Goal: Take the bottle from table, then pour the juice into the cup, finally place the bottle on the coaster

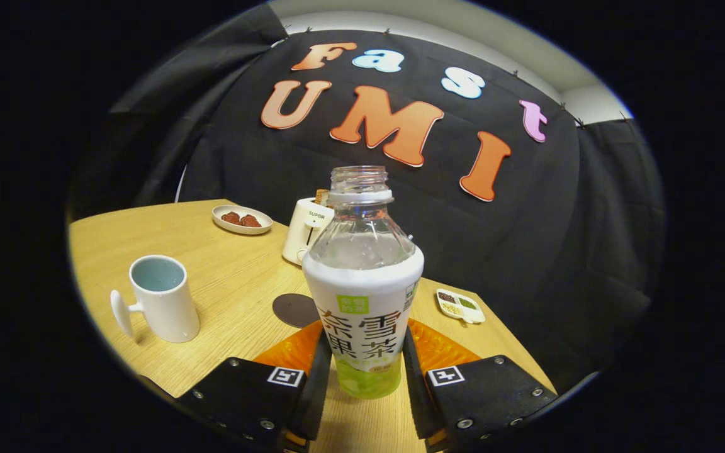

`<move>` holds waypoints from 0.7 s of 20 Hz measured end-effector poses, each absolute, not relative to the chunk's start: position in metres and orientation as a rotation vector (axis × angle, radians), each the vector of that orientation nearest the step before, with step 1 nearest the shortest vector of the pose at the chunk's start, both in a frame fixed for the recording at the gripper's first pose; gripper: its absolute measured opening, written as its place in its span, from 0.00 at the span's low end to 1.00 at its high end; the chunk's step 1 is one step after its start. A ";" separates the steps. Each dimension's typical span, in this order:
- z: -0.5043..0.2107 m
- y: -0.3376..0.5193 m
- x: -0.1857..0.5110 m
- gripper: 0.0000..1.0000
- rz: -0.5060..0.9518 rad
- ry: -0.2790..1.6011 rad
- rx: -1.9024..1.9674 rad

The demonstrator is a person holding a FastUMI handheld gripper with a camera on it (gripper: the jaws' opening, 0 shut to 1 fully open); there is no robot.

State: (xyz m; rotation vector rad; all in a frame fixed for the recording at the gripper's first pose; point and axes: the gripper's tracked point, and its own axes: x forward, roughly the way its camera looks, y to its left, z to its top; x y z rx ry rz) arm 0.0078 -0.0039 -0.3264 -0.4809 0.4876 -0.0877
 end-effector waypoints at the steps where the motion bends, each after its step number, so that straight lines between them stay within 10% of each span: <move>1: -0.325 0.003 0.008 0.57 -0.077 0.479 -0.516; 14: -0.341 0.076 0.016 0.57 0.091 0.420 -0.935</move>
